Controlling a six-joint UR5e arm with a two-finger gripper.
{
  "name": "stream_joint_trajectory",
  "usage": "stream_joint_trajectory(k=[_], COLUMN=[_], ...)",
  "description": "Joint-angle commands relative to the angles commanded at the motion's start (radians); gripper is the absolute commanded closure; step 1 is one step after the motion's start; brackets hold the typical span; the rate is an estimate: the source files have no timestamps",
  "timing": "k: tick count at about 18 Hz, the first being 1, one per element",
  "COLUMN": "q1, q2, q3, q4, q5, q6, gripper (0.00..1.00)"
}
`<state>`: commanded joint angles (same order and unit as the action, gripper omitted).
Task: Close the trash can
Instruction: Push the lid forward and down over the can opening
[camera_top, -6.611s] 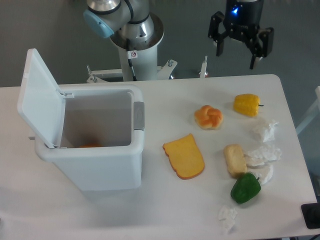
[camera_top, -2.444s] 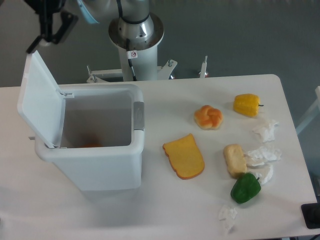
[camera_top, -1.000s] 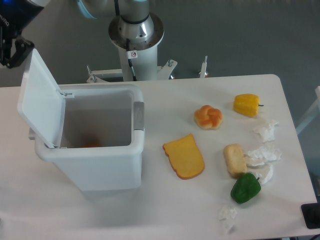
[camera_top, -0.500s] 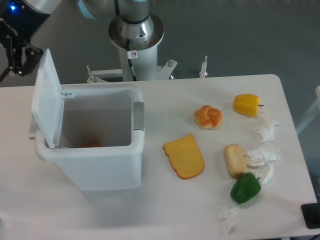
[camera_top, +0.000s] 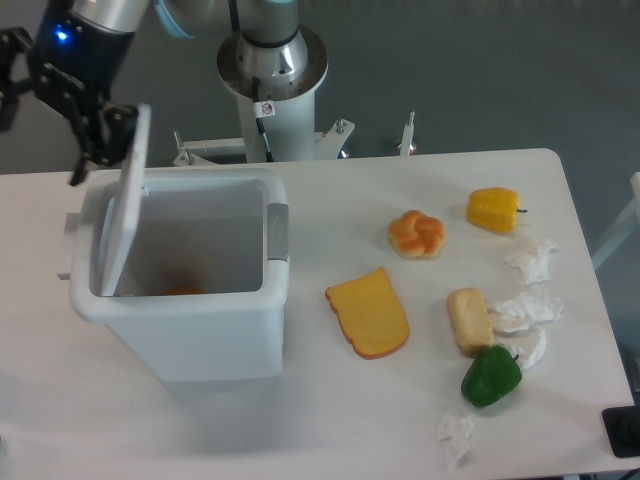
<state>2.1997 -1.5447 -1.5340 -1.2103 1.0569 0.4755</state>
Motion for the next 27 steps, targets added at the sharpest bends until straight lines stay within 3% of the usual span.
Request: stream_joint_trajectory(k=[14,27], q1=[0.124,0.158], q2=[0.003,-0.005], q3=[-0.058,-0.077], q4=[-0.002,0.0], q5=[0.061,0.063], q6=[0.072,0.072], gripper=[0.0,0.0])
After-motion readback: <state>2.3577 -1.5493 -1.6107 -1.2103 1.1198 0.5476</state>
